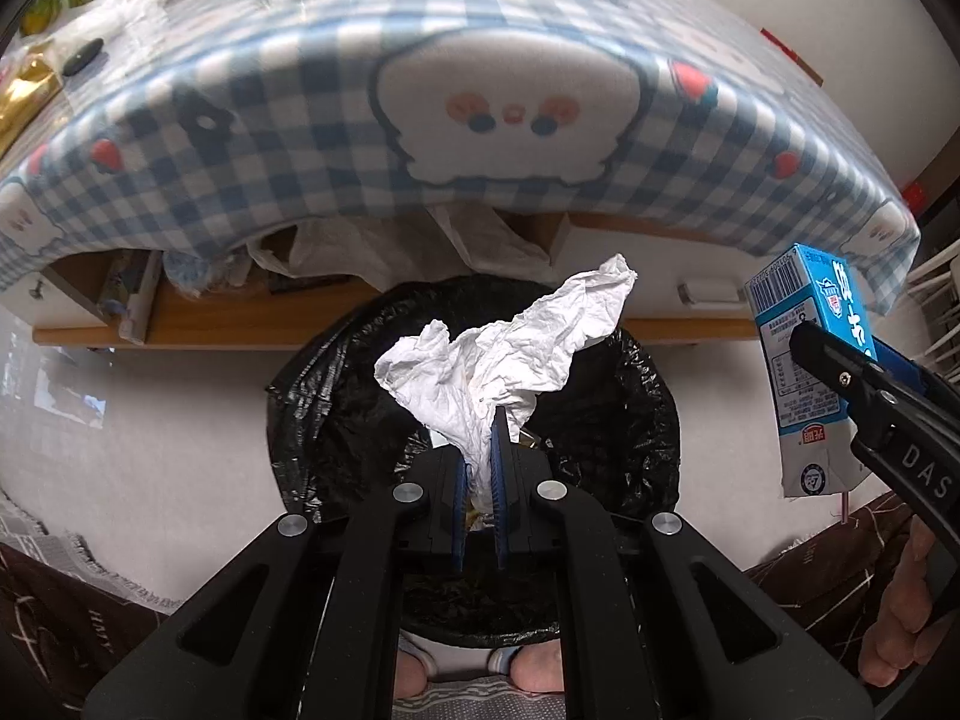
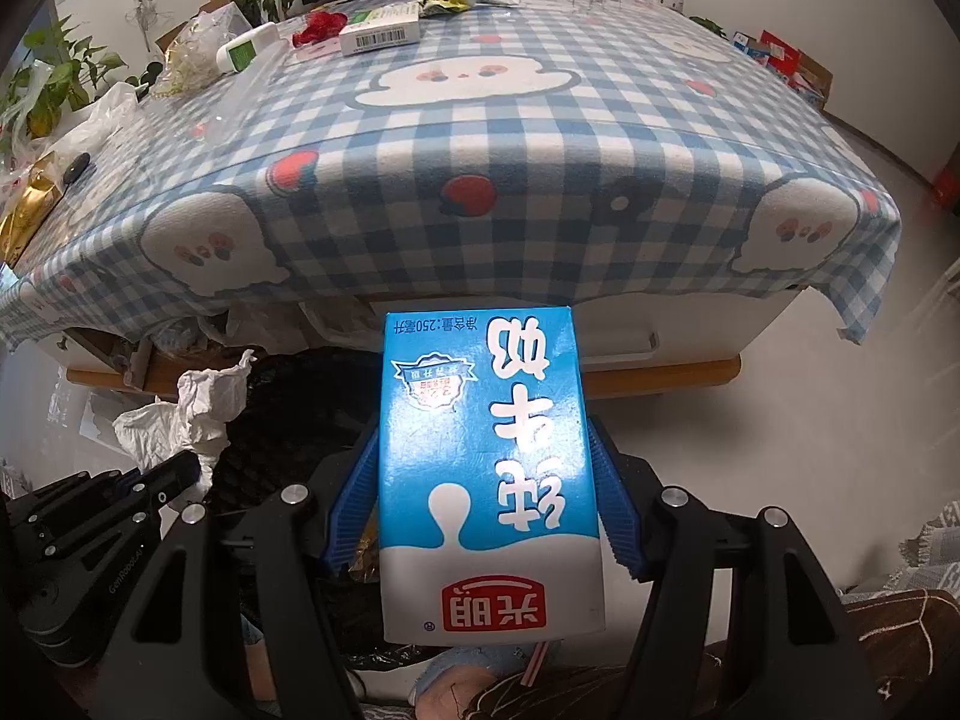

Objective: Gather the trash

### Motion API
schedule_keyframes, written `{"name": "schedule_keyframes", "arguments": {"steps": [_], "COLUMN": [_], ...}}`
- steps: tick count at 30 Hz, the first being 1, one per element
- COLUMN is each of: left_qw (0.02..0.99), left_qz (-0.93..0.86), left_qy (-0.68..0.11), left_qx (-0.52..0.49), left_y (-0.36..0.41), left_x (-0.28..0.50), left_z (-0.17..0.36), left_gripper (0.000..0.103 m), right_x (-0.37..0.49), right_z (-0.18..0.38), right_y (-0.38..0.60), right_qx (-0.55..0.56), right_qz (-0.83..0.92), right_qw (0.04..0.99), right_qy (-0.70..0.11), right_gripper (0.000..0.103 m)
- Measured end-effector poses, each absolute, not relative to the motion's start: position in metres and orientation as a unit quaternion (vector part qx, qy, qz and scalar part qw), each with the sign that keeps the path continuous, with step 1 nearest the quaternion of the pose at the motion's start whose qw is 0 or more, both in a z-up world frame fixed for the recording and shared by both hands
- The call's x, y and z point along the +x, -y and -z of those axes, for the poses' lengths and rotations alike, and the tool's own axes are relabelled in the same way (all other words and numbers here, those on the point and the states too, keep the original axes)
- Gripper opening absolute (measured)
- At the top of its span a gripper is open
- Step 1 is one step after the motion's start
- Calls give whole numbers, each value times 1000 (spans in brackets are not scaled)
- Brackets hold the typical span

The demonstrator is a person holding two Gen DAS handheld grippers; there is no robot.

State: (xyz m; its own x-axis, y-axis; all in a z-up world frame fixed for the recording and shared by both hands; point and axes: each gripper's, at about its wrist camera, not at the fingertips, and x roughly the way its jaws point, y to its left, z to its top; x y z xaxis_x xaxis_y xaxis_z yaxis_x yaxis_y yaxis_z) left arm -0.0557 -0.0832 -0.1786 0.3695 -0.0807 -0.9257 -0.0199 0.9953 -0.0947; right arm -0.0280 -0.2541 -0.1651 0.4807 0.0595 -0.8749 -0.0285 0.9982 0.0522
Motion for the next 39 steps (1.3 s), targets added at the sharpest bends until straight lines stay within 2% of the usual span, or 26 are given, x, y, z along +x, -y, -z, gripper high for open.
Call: {"name": "schedule_keyframes", "arguments": {"steps": [5,9,11,15,20,25,30,39], "left_qw": [824,830,834,844,852,860,867,870], "left_qz": [25,26,25,19,9,4,-1,-11], "left_qy": [-566,-557,-550,-535,-522,-509,-497,-490], "left_qx": [-33,-26,-24,-27,-30,-34,-35,-53], "left_y": [94,98,98,90,74,53,34,-2], "left_x": [-52,-52,-52,-53,-57,-65,-75,-95], "left_z": [193,194,191,183,171,156,138,118], "left_gripper": [7,12,20,51,69,91,97,97], "right_x": [-20,-18,-19,-19,-22,-23,-27,-43], "right_z": [175,176,176,177,176,170,155,138], "right_y": [263,263,262,255,245,235,222,187], "right_qx": [30,32,31,23,18,16,18,15], "right_qz": [-17,-20,-21,-22,-30,-29,-37,-51], "right_qw": [853,854,855,855,855,853,860,867], "right_qy": [-520,-518,-516,-518,-518,-521,-508,-496], "right_gripper": [61,61,61,62,62,62,62,62]}}
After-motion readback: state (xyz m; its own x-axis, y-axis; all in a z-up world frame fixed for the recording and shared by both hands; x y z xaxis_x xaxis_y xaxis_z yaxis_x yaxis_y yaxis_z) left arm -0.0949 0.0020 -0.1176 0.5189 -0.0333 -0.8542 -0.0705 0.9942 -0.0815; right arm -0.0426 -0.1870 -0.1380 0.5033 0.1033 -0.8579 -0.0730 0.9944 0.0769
